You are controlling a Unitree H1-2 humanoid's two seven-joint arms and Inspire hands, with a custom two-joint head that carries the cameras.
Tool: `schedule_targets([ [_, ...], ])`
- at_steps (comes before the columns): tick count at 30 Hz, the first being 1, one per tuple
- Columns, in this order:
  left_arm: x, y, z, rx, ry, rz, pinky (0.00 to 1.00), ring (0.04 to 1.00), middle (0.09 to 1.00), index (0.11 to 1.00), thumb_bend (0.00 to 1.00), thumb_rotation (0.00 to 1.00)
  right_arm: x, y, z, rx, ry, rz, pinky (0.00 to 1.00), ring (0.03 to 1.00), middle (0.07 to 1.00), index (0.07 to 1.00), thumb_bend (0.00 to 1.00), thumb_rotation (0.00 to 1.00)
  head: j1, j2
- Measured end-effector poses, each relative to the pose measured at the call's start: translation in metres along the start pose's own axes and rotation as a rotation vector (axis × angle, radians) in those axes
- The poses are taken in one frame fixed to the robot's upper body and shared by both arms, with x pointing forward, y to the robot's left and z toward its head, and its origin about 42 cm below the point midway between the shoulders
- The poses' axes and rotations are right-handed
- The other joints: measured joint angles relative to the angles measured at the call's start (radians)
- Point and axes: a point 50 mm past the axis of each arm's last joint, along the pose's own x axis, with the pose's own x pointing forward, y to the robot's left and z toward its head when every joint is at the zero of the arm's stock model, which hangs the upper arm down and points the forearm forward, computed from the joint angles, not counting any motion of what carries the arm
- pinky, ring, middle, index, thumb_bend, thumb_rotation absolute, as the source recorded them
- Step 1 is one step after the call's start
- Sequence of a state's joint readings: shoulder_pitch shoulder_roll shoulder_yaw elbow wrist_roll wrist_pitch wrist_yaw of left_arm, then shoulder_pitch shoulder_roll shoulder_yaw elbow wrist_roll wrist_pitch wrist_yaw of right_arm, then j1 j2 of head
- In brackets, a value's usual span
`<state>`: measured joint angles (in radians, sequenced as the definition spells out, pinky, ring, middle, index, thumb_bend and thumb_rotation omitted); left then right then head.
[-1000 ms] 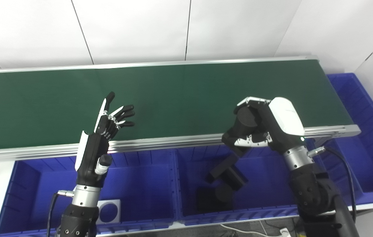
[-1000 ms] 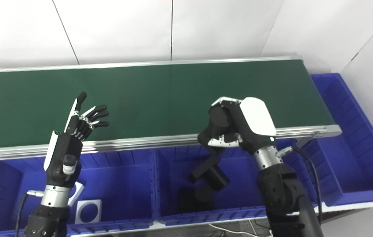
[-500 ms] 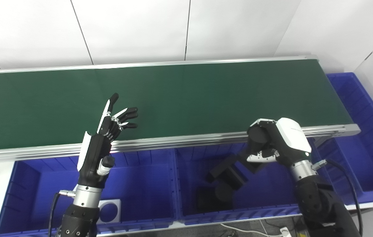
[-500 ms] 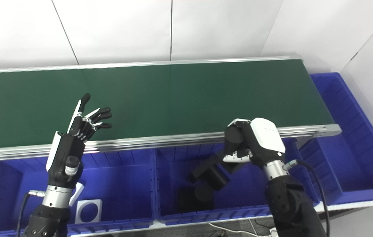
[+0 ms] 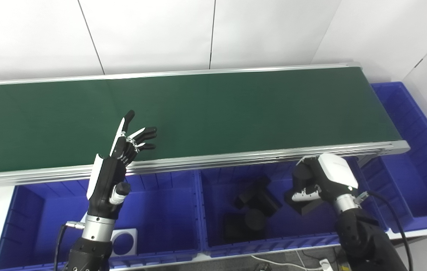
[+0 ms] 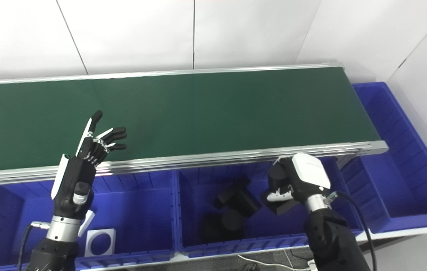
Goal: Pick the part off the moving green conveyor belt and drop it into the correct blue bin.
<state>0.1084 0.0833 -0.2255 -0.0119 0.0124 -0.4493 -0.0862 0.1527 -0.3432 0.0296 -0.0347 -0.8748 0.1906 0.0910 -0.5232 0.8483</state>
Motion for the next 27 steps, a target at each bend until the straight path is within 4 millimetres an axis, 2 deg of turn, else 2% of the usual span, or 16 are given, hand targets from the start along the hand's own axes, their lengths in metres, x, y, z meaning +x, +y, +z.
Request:
schedule_targets([
  [8,0.0001,-0.0004,0.0,-0.001,0.0,-0.004,0.69,0.788,0.81,0.999,0.84,0.98,0.0008,0.0032,0.0024,-0.05,-0.006,0.01,0.33,0.41,0.466,0.539,0.51,0.0,0.006,-0.002],
  [10,0.0001,-0.0004,0.0,-0.001,0.0,-0.003,0.69,0.788,0.805,1.0,0.83,0.98,0.0006,0.004,0.0028,-0.077,-0.001,0.014,0.36,0.447,0.444,0.538,0.52,0.0,0.006,-0.002],
  [11,0.0002,-0.0003,0.0001,-0.003,-0.001,-0.003,0.7,0.791,0.806,1.0,0.83,0.97,0.0006,0.0044,0.0021,-0.091,0.012,0.022,0.38,0.472,0.481,0.54,0.61,0.05,0.008,-0.002],
  [12,0.0002,-0.0003,0.0001,-0.004,-0.001,-0.003,0.7,0.794,0.806,0.999,0.83,0.97,0.0005,0.005,0.0013,-0.101,0.026,0.035,0.4,0.504,0.528,0.607,0.85,0.17,0.008,0.0],
  [13,0.0001,-0.0001,0.0001,-0.004,-0.001,-0.003,0.7,0.794,0.806,0.999,0.83,0.97,0.0004,0.0052,0.0,-0.106,0.045,0.049,0.4,0.507,0.532,0.614,0.87,0.19,0.008,0.0],
  [14,0.0001,0.0,0.0,-0.004,-0.001,-0.003,0.7,0.795,0.807,1.0,0.84,0.97,0.0001,0.0051,-0.001,-0.11,0.061,0.063,0.47,0.607,0.641,0.658,0.93,0.27,0.008,0.0],
  [15,0.0001,0.0,0.0001,-0.004,-0.001,-0.004,0.7,0.796,0.807,1.0,0.84,0.97,-0.0003,0.005,-0.0014,-0.114,0.076,0.081,0.51,0.676,0.712,0.688,0.97,0.32,0.008,0.0],
  [17,0.0001,-0.0001,0.0,-0.003,-0.001,-0.005,0.7,0.795,0.808,1.0,0.83,0.97,-0.0008,0.0044,-0.0022,-0.123,0.09,0.116,0.55,0.728,0.754,0.71,0.99,0.37,0.009,0.0],
  [19,0.0,-0.0001,0.0,-0.003,0.0,-0.006,0.7,0.792,0.806,0.998,0.82,0.97,-0.0016,0.0026,-0.0018,-0.122,0.105,0.133,0.56,0.732,0.761,0.722,1.0,0.38,0.008,0.0],
  [27,-0.0004,-0.0002,-0.001,-0.003,0.004,-0.01,0.71,0.799,0.809,1.0,0.82,0.97,-0.0012,0.0009,0.002,-0.121,0.111,0.135,0.55,0.73,0.753,0.716,1.0,0.36,0.012,-0.002],
])
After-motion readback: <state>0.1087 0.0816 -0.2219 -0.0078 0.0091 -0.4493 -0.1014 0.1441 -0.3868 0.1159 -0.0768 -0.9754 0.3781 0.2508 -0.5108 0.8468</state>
